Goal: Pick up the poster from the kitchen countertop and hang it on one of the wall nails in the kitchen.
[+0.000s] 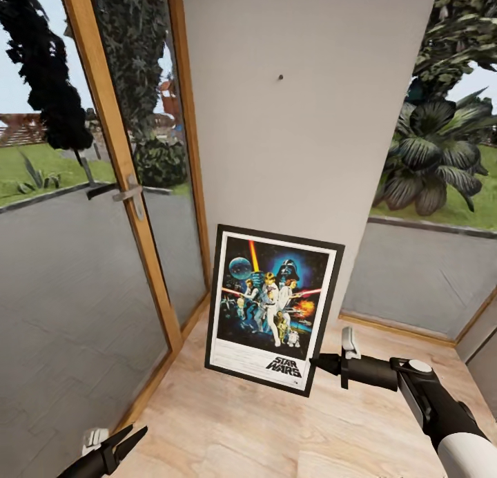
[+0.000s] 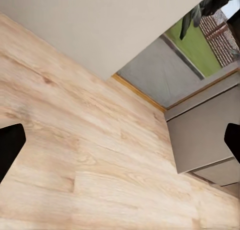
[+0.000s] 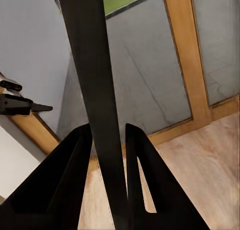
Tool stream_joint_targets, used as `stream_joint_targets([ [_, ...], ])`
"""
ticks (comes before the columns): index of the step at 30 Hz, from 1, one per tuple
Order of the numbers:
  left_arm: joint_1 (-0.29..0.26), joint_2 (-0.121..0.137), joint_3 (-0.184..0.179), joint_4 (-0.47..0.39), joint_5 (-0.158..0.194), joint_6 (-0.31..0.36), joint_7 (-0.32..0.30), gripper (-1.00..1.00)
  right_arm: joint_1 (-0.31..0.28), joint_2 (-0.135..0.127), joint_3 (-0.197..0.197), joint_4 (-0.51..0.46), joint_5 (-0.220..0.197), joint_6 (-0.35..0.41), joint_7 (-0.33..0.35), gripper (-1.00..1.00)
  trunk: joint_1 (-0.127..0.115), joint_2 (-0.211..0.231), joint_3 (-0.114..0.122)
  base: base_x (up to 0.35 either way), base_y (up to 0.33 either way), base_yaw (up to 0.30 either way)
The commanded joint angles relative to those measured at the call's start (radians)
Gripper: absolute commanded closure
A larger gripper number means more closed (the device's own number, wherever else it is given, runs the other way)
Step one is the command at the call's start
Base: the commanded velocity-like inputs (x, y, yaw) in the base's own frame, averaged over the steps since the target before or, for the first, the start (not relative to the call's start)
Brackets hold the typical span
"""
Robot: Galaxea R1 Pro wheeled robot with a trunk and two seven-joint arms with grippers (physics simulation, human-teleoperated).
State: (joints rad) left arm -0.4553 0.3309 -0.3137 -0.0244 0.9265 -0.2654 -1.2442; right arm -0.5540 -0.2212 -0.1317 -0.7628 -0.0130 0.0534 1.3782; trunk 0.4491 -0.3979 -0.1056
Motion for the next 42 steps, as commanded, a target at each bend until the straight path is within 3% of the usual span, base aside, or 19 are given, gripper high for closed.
stream_joint_targets([
  [1,-0.001,0.000,-0.008,0.000,0.008,-0.006,-0.001,-1.00,-0.001,0.000,-0.001,0.000,-0.001,0.008,0.005,1.00,0.001,-0.002,-0.002,0.116,0.112,-0.294],
  [27,-0.001,0.002,-0.008,0.000,0.008,-0.006,-0.003,-1.00,-0.001,0.000,-0.002,0.000,-0.001,0.009,0.005,1.00,0.001,-0.002,0.013,0.011,0.015,-0.295],
  [42,0.000,0.003,-0.008,0.000,0.008,-0.006,-0.003,-1.00,-0.001,0.000,-0.002,0.000,-0.001,0.008,0.005,1.00,0.001,-0.002,0.014,0.000,0.262,-0.051],
])
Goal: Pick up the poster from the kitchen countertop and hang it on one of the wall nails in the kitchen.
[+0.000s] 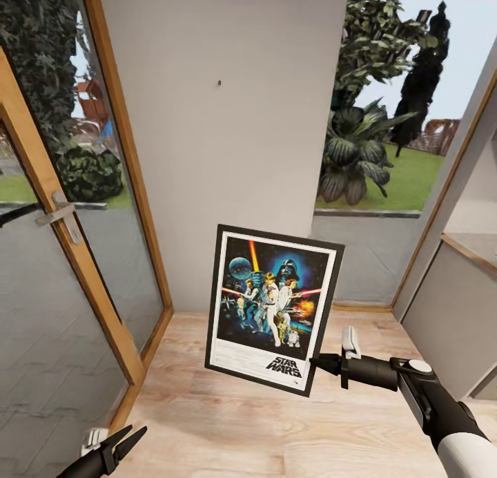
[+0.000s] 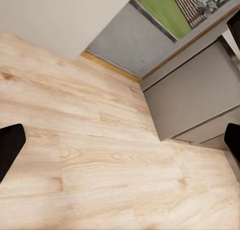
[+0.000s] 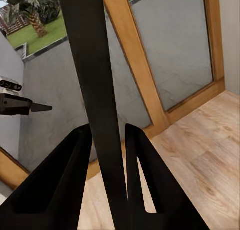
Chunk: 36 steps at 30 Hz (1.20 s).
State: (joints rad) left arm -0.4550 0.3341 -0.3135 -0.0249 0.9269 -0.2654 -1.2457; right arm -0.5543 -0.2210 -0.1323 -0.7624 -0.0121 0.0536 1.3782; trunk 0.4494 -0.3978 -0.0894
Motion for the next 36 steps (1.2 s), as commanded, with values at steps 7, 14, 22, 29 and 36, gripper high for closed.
stream_joint_targets([
  [7,-0.001,0.000,-0.009,0.000,0.007,-0.006,-0.001,-1.00,-0.001,0.000,-0.001,0.000,-0.003,0.008,0.005,1.00,0.001,-0.002,-0.002,0.000,0.033,-0.088],
  [14,-0.001,0.000,-0.009,0.000,0.007,-0.006,-0.001,-1.00,-0.001,0.000,0.000,0.000,-0.003,0.007,0.005,1.00,0.001,-0.002,-0.002,0.000,0.002,-0.012],
  [22,0.000,-0.002,-0.009,0.002,0.008,-0.005,-0.001,-1.00,-0.001,0.000,0.000,0.000,-0.003,0.006,0.005,1.00,0.001,-0.002,-0.002,0.000,0.000,-0.001],
  [29,0.114,-0.010,-0.003,0.003,0.012,-0.006,0.002,-1.00,-0.004,0.013,0.005,-0.005,-0.005,0.019,0.007,1.00,0.001,-0.002,-0.002,0.000,0.000,0.000],
  [36,0.121,-0.009,-0.003,0.003,0.012,-0.006,0.003,-1.00,-0.027,0.048,0.013,-0.209,-0.003,0.221,0.004,1.00,0.001,-0.002,-0.002,0.000,0.000,0.000],
])
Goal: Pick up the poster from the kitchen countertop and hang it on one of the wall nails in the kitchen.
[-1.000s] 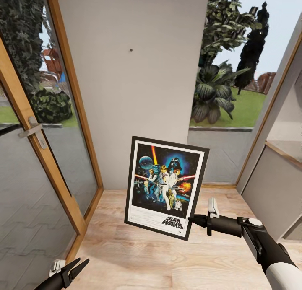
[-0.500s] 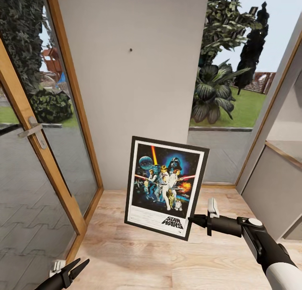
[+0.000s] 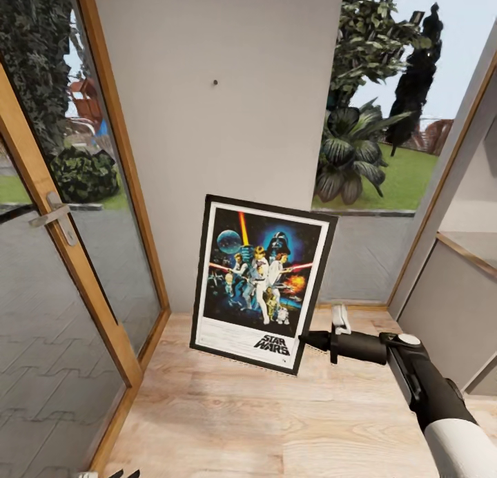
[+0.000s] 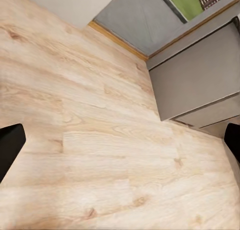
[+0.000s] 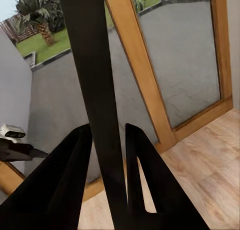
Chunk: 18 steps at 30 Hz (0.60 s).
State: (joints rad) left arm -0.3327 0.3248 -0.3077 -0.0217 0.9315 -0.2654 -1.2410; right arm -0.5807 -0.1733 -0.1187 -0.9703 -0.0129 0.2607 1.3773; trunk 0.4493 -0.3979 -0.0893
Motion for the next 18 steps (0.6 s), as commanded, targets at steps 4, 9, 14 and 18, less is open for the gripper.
stream_joint_targets([
  [4,0.000,0.000,-0.008,0.000,0.007,-0.006,-0.001,-1.00,-0.022,0.004,0.002,-0.086,0.003,0.121,0.004,1.00,0.001,-0.002,-0.002,0.000,0.000,0.000],
  [9,0.000,0.000,-0.009,0.000,0.007,-0.007,0.073,-1.00,-0.090,0.017,0.018,-0.148,0.007,0.256,0.005,1.00,0.001,-0.002,-0.002,0.000,0.000,0.000],
  [14,0.000,-0.001,-0.011,-0.001,0.006,-0.008,0.177,-1.00,-0.165,0.024,0.068,-0.171,0.008,0.338,0.005,1.00,0.001,-0.002,-0.002,0.000,0.000,0.000],
  [18,0.000,-0.001,-0.011,-0.001,0.006,-0.008,0.191,-1.00,-0.197,0.025,0.076,-0.196,0.009,0.397,0.004,1.00,0.001,-0.002,-0.002,0.000,0.000,0.000],
])
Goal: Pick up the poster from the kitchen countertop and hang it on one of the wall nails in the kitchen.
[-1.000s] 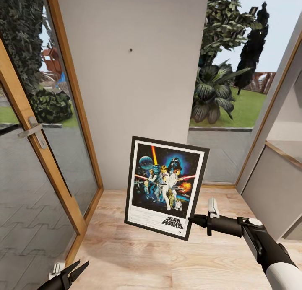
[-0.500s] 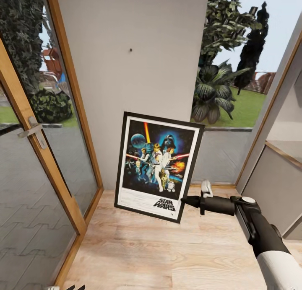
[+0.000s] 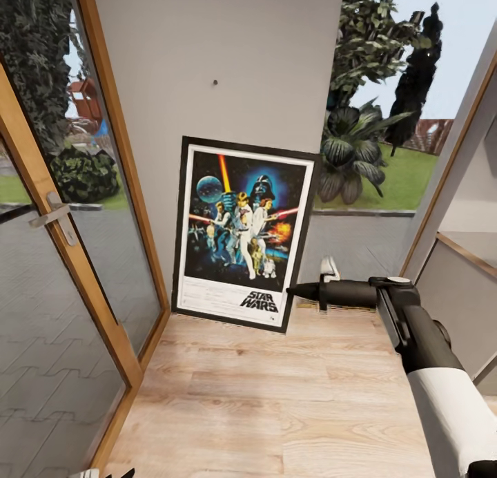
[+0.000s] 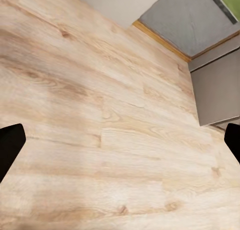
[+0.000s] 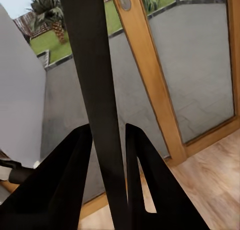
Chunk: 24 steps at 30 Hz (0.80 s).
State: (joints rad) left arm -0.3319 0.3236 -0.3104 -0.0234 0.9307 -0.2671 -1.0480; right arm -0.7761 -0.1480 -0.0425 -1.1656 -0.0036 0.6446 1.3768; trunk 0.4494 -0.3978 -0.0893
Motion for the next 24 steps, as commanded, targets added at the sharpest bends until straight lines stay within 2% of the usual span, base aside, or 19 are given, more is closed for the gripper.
stream_joint_targets([
  [1,-0.001,0.000,-0.009,0.000,0.007,-0.006,0.002,-1.00,-0.017,0.001,0.002,-0.017,0.000,0.047,0.002,1.00,0.001,-0.002,-0.002,0.000,0.000,0.000],
  [6,-0.001,0.000,-0.009,0.000,0.007,-0.006,0.007,-1.00,-0.071,0.018,0.009,-0.061,0.003,0.131,-0.044,1.00,0.001,-0.002,-0.002,0.000,0.000,0.000],
  [10,-0.001,0.000,-0.009,0.000,0.007,-0.006,0.008,-1.00,-0.132,0.029,0.062,-0.072,0.005,0.171,-0.064,1.00,0.001,-0.002,-0.002,0.000,0.000,0.000],
  [13,-0.001,0.000,-0.009,0.000,0.007,-0.006,0.008,-1.00,-0.158,0.030,0.074,-0.073,0.005,0.197,-0.067,1.00,0.001,-0.002,-0.002,0.000,0.000,0.000],
  [19,-0.001,0.000,-0.009,0.000,0.007,-0.006,0.008,-1.00,-0.207,0.031,0.081,-0.074,0.003,0.219,-0.068,1.00,0.001,-0.002,-0.002,0.000,0.000,0.000],
  [20,-0.001,0.000,-0.009,0.000,0.007,-0.006,0.008,-1.00,-0.236,0.031,0.083,-0.074,0.003,0.222,-0.068,1.00,0.001,-0.002,-0.002,0.000,0.000,0.000],
  [24,-0.001,0.000,-0.009,0.000,0.007,-0.006,0.008,-1.00,-0.275,0.031,0.084,-0.076,0.002,0.225,-0.068,1.00,0.001,-0.002,-0.002,0.000,0.000,0.000],
])
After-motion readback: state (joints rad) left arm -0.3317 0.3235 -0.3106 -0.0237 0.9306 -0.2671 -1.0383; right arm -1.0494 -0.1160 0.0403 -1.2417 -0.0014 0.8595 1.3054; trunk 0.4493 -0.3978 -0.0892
